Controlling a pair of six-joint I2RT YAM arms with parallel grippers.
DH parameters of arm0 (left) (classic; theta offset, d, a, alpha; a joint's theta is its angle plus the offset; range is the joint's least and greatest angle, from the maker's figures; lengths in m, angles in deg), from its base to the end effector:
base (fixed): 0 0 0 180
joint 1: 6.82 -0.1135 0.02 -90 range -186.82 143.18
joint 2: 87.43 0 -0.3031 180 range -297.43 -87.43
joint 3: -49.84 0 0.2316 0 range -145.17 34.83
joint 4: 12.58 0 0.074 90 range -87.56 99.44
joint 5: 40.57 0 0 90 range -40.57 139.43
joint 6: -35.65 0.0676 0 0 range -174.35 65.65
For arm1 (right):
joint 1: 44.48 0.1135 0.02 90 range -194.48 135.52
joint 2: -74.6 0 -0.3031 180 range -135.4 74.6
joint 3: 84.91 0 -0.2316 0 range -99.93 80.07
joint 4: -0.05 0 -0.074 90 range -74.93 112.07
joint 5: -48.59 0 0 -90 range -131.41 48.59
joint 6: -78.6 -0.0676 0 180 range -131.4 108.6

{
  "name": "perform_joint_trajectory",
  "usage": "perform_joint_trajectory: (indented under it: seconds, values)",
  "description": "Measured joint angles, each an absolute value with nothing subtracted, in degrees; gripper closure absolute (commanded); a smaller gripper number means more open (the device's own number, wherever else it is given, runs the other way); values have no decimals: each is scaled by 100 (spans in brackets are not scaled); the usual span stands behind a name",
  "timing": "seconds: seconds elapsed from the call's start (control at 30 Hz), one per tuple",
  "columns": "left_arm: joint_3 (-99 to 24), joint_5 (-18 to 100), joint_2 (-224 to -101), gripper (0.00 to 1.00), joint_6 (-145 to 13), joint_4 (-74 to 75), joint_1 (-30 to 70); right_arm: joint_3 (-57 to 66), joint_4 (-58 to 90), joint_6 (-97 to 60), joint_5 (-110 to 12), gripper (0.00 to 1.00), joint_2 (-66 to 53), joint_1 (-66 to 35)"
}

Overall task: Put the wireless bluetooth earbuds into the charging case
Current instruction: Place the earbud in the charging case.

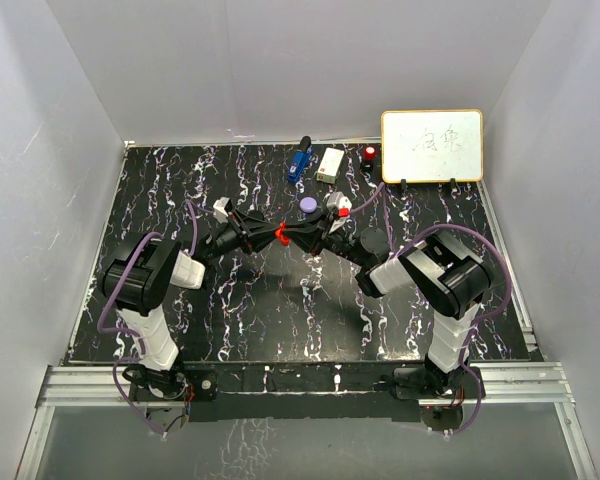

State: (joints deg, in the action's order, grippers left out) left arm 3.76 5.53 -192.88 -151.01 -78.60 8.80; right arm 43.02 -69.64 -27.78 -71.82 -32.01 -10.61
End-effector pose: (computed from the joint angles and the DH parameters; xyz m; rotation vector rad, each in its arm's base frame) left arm 0.3154 -0.1369 0.2206 -0.5326 1.8377 -2.0174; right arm 0.2871 0.2339 0.2499 -0.6767 1.2568 1.0773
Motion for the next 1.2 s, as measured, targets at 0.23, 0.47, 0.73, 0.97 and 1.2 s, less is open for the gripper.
perform_joint_trajectory:
  seconds: [0.23,0.47,0.73,0.97,1.2]
  values:
    - [385,553,-19266,100,-15086,-7858,891,4299,-6964,-2774,-7182,100,-3201,-1063]
    - [398,553,-19266,100,-15083,-7860,921,4299,-6964,-2754,-7202,100,-3201,-1061]
    - [409,553,-19266,100,-15088,-7860,943,4299,-6964,-2728,-7202,100,-3201,-1061]
    - [409,553,-19255,100,-15088,-7860,945,4299,-6964,-2667,-7202,100,-3201,-1061]
    - [413,551,-19205,100,-15090,-7860,950,4299,-6966,-2634,-7202,100,-3201,-1061]
